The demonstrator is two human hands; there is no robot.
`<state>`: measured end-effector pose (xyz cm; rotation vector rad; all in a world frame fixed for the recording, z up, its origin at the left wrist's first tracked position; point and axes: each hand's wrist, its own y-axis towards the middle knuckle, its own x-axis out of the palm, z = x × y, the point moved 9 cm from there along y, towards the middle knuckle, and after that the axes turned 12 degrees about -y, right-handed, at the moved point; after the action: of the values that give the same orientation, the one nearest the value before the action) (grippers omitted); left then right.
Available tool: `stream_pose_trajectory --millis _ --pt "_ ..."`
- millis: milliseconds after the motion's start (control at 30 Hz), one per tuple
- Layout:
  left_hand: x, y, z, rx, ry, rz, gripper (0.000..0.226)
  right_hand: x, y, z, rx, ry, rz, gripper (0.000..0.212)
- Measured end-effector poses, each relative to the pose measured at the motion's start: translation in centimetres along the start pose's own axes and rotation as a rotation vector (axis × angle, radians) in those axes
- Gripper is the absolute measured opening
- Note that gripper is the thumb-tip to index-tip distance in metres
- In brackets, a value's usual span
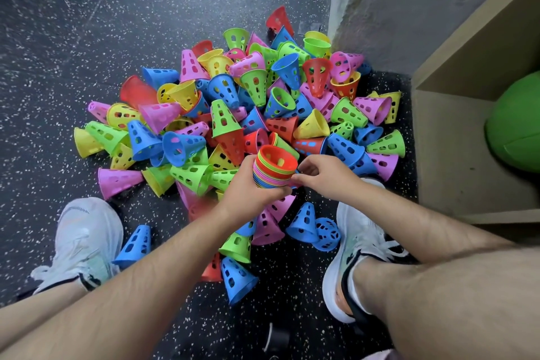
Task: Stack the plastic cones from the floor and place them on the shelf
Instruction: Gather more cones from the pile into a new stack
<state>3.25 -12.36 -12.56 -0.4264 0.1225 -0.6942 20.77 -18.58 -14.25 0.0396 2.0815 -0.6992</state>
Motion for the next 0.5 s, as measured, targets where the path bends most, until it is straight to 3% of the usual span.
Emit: stream_pose_trajectory --millis 333,500 --pt "-0.4 -0.1 0.1 -0.024 -0.013 0.022 0.067 -1.2 0.6 -1.9 -0.094 -0.125 0.078 0.013" --pt "-0.9 0.1 -0.1 -0.008 0.016 0.033 0.065 -7.4 -1.2 -2.8 -0.184 -0.072 0.383 0.008"
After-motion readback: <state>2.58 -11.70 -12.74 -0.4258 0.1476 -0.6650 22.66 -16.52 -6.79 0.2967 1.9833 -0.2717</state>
